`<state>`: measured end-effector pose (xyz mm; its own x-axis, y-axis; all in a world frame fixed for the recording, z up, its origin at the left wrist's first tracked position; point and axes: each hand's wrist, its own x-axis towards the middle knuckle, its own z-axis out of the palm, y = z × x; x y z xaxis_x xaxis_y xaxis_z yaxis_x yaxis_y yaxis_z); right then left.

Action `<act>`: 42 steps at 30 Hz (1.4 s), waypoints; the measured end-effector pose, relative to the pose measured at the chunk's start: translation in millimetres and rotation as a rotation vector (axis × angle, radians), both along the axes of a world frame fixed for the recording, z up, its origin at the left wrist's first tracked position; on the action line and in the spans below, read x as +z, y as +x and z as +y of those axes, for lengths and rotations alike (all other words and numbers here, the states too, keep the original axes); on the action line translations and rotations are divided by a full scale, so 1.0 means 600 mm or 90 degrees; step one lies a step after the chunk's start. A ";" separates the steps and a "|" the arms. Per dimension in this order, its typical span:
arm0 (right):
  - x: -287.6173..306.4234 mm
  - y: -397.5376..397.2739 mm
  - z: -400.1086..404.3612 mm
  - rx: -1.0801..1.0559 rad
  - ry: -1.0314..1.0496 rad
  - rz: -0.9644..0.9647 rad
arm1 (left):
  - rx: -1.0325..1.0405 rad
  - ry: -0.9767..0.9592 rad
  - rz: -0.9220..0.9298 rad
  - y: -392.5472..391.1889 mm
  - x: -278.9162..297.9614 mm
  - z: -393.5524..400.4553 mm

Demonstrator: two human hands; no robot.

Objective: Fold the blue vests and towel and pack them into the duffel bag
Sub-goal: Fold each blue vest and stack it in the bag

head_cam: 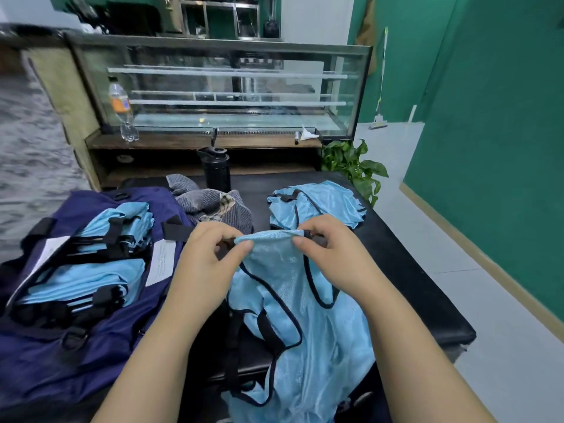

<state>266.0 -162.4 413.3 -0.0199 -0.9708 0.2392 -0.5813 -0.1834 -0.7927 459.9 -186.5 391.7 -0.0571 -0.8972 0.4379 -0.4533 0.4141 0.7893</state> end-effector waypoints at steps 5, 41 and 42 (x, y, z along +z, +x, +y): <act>0.018 0.035 0.031 0.042 -0.021 -0.136 | -0.044 0.118 0.366 -0.004 0.019 0.038; -0.252 -0.130 -0.045 -0.355 0.381 0.131 | 0.005 0.085 0.225 0.004 -0.036 0.022; -0.257 -0.129 -0.041 -0.379 0.352 0.070 | 0.009 0.084 0.228 0.005 -0.034 0.022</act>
